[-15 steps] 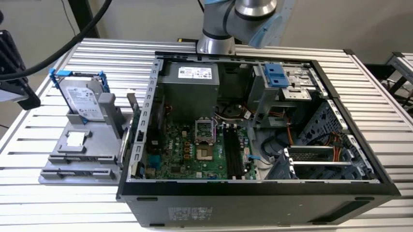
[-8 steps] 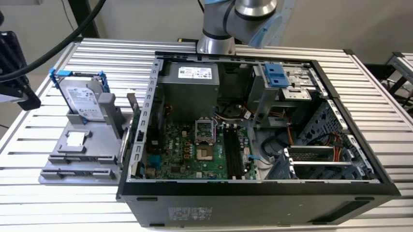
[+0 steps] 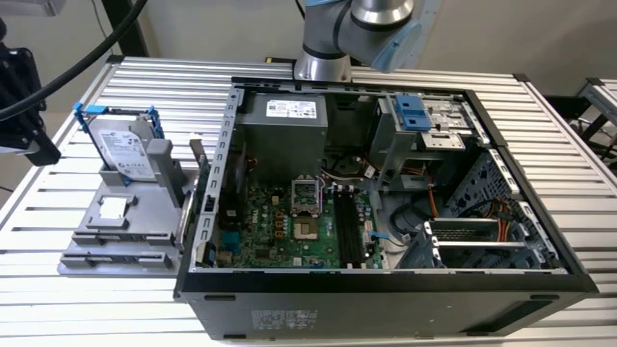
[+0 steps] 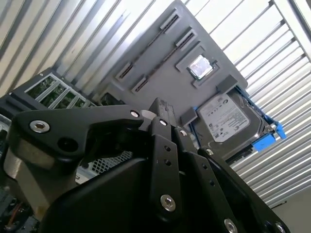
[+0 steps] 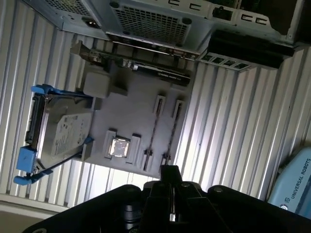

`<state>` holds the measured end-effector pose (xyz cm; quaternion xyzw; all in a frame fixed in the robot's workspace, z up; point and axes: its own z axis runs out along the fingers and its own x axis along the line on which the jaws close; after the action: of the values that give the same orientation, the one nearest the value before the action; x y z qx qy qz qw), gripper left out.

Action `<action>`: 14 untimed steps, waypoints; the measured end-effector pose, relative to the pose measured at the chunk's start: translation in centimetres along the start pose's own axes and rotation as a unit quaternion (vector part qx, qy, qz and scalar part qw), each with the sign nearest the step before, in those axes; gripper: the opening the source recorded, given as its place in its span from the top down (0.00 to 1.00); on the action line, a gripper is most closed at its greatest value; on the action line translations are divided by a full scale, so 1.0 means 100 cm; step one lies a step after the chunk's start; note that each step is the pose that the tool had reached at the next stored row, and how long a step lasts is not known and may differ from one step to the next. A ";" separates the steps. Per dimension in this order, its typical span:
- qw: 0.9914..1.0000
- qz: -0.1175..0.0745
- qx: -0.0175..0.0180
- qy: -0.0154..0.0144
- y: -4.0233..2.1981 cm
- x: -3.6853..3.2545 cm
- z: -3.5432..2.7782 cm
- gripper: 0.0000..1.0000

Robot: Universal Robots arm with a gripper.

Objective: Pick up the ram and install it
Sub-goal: 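Pick up the ram and move it above insertion slot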

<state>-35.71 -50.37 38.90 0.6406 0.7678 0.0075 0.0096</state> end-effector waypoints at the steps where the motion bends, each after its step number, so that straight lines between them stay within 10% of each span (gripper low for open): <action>1: 1.000 0.007 0.001 0.000 0.0000 0.0000 0.0001 1.00; 7: 0.999 0.048 0.005 0.000 0.0000 0.0000 0.0012 1.00; 14: 0.995 0.100 0.006 -0.001 0.0000 0.0000 0.0028 1.00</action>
<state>-35.70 -50.37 38.61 0.7145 0.6996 0.0028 0.0055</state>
